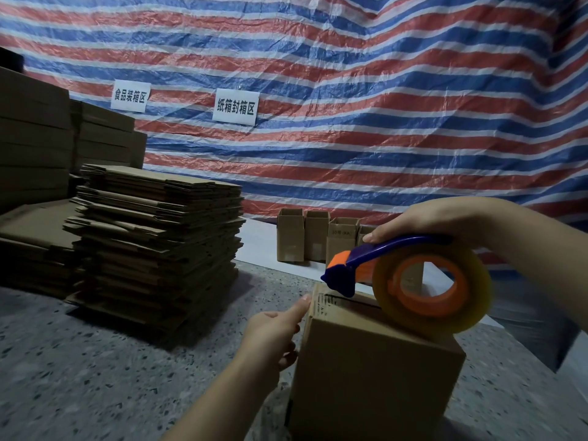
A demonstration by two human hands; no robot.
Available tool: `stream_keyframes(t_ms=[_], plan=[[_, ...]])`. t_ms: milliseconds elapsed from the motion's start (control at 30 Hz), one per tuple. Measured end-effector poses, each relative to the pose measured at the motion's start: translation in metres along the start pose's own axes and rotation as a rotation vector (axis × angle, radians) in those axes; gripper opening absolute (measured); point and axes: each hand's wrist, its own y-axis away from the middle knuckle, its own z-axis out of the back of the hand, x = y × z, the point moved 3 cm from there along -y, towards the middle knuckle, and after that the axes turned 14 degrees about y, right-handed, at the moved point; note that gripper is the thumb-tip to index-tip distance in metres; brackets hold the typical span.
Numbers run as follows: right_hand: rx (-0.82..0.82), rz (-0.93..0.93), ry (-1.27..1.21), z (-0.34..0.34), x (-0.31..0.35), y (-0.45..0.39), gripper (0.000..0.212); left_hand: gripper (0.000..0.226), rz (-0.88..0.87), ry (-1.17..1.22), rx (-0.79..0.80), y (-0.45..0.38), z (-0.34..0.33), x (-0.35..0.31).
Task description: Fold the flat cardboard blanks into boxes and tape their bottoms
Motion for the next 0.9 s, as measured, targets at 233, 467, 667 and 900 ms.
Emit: stream_keyframes(t_ms=[233,467,667,900], plan=[[0.035,0.001,-0.019,-0.002,0.004,0.001,0.039,0.096,0.068,-0.152,0.071,0.003,0.003,-0.007],[0.026,-0.111,0.139,0.000,0.012,0.008,0.027,0.043,-0.415,-0.357,0.240,0.006,0.003,-0.030],[0.033,-0.115,0.132,0.000,0.010,0.006,0.042,0.063,-0.677,-0.768,0.618,0.022,-0.020,-0.037],[0.041,-0.114,0.134,0.001,0.010,0.004,0.043,0.041,-0.873,-1.020,0.536,0.020,-0.021,-0.029]])
